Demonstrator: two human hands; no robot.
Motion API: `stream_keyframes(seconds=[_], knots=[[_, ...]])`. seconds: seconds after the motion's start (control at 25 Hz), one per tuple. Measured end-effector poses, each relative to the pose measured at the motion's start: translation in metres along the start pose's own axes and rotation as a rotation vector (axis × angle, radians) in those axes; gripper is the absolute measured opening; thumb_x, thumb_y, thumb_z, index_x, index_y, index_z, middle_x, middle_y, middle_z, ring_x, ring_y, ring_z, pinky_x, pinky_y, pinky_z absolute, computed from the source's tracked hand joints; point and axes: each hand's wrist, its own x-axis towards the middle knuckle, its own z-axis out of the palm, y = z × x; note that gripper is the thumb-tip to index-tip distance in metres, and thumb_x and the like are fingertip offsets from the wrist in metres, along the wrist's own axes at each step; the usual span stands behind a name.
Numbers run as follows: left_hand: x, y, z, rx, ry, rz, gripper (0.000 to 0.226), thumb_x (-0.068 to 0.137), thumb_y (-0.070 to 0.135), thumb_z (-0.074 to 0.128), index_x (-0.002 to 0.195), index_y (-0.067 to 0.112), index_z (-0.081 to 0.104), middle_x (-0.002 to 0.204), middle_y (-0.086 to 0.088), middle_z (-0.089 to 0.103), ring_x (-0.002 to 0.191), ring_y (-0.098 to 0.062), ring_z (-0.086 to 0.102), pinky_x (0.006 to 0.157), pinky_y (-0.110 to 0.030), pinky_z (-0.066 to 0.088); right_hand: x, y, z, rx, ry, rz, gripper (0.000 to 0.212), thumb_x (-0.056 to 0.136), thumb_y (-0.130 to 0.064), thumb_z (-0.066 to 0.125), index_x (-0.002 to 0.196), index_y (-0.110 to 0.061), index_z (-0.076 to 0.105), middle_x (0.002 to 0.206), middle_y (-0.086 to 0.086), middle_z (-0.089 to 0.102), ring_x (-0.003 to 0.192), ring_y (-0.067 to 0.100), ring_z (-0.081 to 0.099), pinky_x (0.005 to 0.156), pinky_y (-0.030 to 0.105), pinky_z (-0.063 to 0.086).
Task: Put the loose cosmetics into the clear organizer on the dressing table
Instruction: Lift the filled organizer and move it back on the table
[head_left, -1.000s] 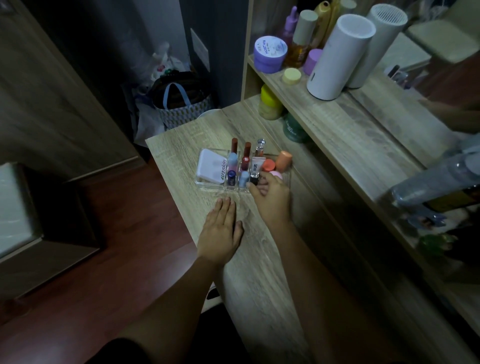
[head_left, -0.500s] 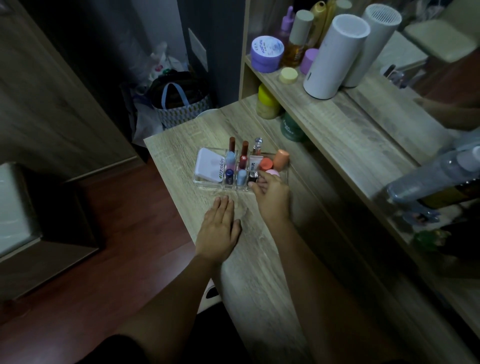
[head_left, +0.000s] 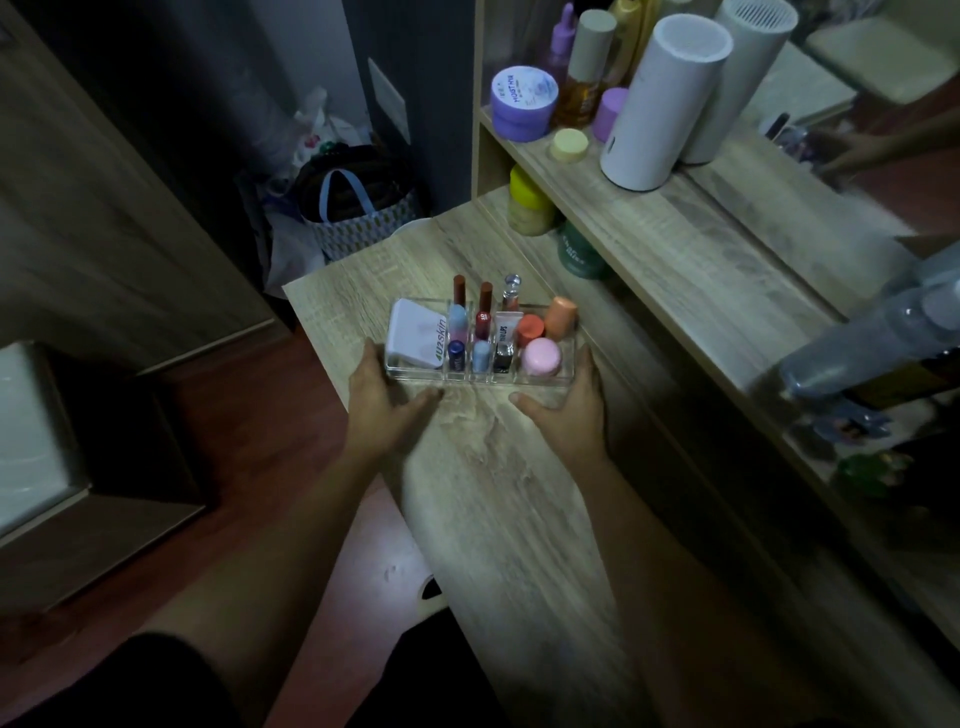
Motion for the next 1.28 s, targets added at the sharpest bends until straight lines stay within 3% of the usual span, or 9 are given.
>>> stream_keyframes(seconds=[0.08, 0.2, 0.28, 0.36, 0.48, 0.68, 0.84, 1.0, 1.28], knots=[[0.013, -0.001, -0.004, 0.026, -0.04, 0.029, 0.063, 0.063, 0.032, 0.084, 0.109, 0.01, 0.045, 0.104, -0.001, 0.063, 0.089, -0.016, 0.061, 0.066, -0.014, 0.044, 0.011, 0.0, 0.001, 0.035, -0.054, -0.03, 0.109, 0.06, -0.017, 0.087, 0.147, -0.021, 0.021, 0.145, 0.008, 0.046, 0.133, 0.025, 0.043, 0.109, 0.043, 0.038], [0.025, 0.0, -0.007, 0.031, -0.089, 0.068, 0.069, 0.062, 0.031, 0.085, 0.115, 0.01, 0.046, 0.112, -0.008, 0.064, 0.099, -0.023, 0.061, 0.076, -0.032, 0.05, 0.02, 0.002, 0.002, 0.078, -0.097, -0.011, 0.11, 0.064, -0.014, 0.084, 0.149, -0.027, 0.015, 0.142, 0.007, 0.049, 0.13, 0.025, 0.047, 0.108, 0.044, 0.039], [0.03, -0.002, -0.006, 0.034, -0.118, 0.074, 0.073, 0.063, 0.031, 0.085, 0.122, 0.013, 0.046, 0.118, -0.01, 0.062, 0.109, -0.027, 0.058, 0.089, -0.045, 0.051, 0.022, 0.005, 0.003, 0.12, -0.104, 0.0, 0.108, 0.067, -0.01, 0.082, 0.149, -0.026, 0.015, 0.141, 0.007, 0.051, 0.128, 0.023, 0.048, 0.105, 0.036, 0.041], [0.031, -0.004, -0.005, 0.057, -0.133, 0.061, 0.077, 0.065, 0.032, 0.084, 0.129, 0.015, 0.045, 0.125, -0.01, 0.06, 0.117, -0.03, 0.053, 0.097, -0.049, 0.047, 0.022, 0.005, 0.004, 0.174, -0.092, -0.006, 0.104, 0.066, -0.005, 0.081, 0.148, -0.026, 0.021, 0.137, 0.004, 0.054, 0.124, 0.019, 0.052, 0.098, 0.024, 0.042], [0.03, -0.005, -0.005, 0.074, -0.128, 0.025, 0.081, 0.065, 0.035, 0.083, 0.133, 0.017, 0.044, 0.128, -0.009, 0.06, 0.119, -0.029, 0.053, 0.099, -0.048, 0.046, 0.021, 0.004, 0.005, 0.188, -0.062, 0.009, 0.1, 0.064, -0.007, 0.083, 0.145, -0.029, 0.028, 0.135, 0.001, 0.056, 0.119, 0.014, 0.052, 0.1, 0.033, 0.042], [0.025, -0.001, -0.007, 0.048, -0.133, 0.08, 0.075, 0.064, 0.033, 0.085, 0.128, 0.021, 0.049, 0.12, -0.003, 0.065, 0.102, -0.016, 0.06, 0.082, -0.026, 0.045, 0.009, 0.006, 0.001, 0.185, -0.012, 0.028, 0.1, 0.06, -0.008, 0.086, 0.144, -0.022, 0.034, 0.126, 0.005, 0.065, 0.116, 0.018, 0.059, 0.098, 0.029, 0.046], [0.021, 0.004, -0.005, 0.043, -0.201, 0.135, 0.077, 0.062, 0.032, 0.086, 0.129, 0.024, 0.048, 0.117, -0.001, 0.066, 0.098, -0.009, 0.057, 0.079, -0.022, 0.041, -0.016, 0.013, -0.008, 0.218, 0.103, 0.043, 0.1, 0.059, -0.007, 0.087, 0.144, -0.019, 0.036, 0.127, 0.008, 0.065, 0.117, 0.019, 0.06, 0.099, 0.029, 0.047], [0.012, 0.015, 0.006, 0.037, -0.301, 0.19, 0.079, 0.06, 0.031, 0.087, 0.128, 0.029, 0.049, 0.106, 0.012, 0.064, 0.092, -0.004, 0.059, 0.067, 0.006, 0.036, -0.048, 0.024, -0.025, 0.255, 0.219, 0.061, 0.099, 0.059, -0.006, 0.087, 0.144, -0.015, 0.037, 0.127, 0.009, 0.064, 0.117, 0.021, 0.06, 0.096, 0.026, 0.046], [-0.029, 0.041, 0.035, 0.015, -0.505, 0.305, 0.084, 0.06, 0.032, 0.087, 0.132, 0.028, 0.044, 0.11, 0.012, 0.061, 0.095, -0.005, 0.058, 0.065, 0.009, 0.038, -0.12, 0.056, -0.063, 0.307, 0.413, 0.142, 0.103, 0.056, -0.001, 0.087, 0.144, -0.016, 0.035, 0.128, 0.011, 0.064, 0.109, 0.009, 0.06, 0.098, 0.023, 0.047]])
